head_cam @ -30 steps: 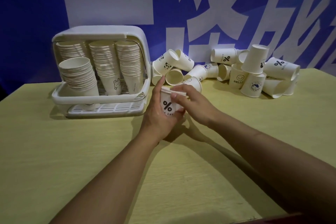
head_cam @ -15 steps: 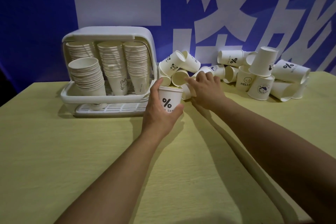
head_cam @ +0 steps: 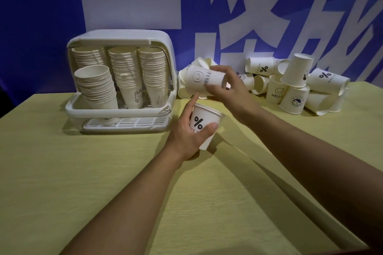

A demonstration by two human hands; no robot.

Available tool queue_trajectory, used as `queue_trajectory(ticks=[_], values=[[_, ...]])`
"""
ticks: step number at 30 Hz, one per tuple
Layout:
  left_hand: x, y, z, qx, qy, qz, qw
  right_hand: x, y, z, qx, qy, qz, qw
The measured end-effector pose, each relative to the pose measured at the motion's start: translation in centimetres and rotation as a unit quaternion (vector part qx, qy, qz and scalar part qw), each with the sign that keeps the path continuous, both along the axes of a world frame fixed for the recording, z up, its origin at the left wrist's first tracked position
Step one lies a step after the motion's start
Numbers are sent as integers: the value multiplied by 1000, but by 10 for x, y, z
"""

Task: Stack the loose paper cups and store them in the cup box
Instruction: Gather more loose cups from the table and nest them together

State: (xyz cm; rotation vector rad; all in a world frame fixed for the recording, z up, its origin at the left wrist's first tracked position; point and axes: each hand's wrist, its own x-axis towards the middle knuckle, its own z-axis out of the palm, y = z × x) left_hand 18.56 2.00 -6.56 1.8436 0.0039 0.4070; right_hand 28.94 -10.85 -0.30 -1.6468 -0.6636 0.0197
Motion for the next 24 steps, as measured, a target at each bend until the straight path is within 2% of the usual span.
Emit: queue_trajectory(ticks=[4, 7, 10, 15, 24], values=[[-1, 3, 3, -2, -26, 17, 1000, -16, 0, -4, 72, 91, -8, 993], [-2, -4, 6, -15, -47, 14, 999, -21, -8, -6, 77, 79, -18, 994], [-1, -16, 7, -26, -58, 18, 998, -28, -24, -3, 39, 39, -25, 998], [14, -44, 15, 11, -71, -14, 997, -32, -63, 1, -4, -15, -46, 999], [75, -135, 22, 6, -77, -24, 997, 14, -153, 5, -5, -38, -231, 972]])
